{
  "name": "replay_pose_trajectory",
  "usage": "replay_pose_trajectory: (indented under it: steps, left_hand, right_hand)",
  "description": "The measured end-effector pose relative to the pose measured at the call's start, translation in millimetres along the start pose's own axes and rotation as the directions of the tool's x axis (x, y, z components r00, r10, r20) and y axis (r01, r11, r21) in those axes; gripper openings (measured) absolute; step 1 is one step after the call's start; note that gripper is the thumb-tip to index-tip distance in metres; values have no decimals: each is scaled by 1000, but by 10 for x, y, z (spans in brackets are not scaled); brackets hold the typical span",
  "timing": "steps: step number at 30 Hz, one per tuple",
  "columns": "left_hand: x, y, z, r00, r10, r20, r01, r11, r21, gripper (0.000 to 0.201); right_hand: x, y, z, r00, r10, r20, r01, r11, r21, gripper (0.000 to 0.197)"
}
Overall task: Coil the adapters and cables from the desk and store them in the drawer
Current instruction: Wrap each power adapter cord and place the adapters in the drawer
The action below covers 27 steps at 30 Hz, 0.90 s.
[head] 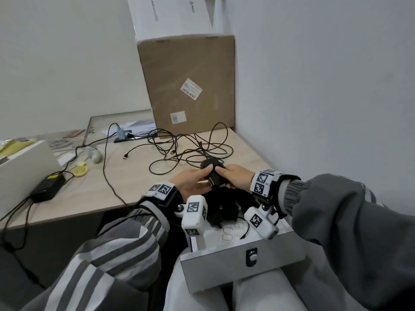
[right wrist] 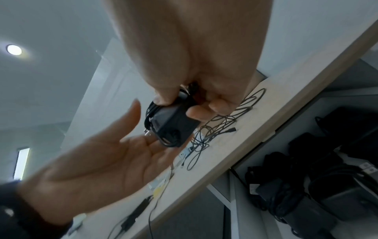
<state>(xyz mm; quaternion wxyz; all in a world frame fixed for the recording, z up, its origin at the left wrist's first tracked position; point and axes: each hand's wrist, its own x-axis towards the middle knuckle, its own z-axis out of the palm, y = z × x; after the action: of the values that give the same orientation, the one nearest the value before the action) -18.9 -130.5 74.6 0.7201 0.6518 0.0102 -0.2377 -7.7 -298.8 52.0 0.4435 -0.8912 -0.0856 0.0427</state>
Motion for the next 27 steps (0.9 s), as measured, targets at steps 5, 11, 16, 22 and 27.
replay_pose_trajectory:
  steps: [5,11,16,22,27]
  left_hand:
    - [13,-124,-66,983,3,-186,9,998,61,22]
    - [-44,-258,-254,947,-41,-318,106,976,189,28]
    - [-111,-399,-436,924,-212,-317,297,921,251,27]
    - [316,-635,-553,908,-253,-334,385,817,428,38]
    - [349,-579,-349,910,-231,-343,398,717,573,27]
  right_hand:
    - [-56,-51,234,996,76,45,-76,997,-17,48]
    - [-294,17,302,947,225,231,-219,974,-52,52]
    - [-559,285,189,824,358,438,-215,914,-344,41]
    - [-652,342,214,776,380,503,-155,888,-432,36]
    - [-619,366,205,733,382,563,-141,895,-423,35]
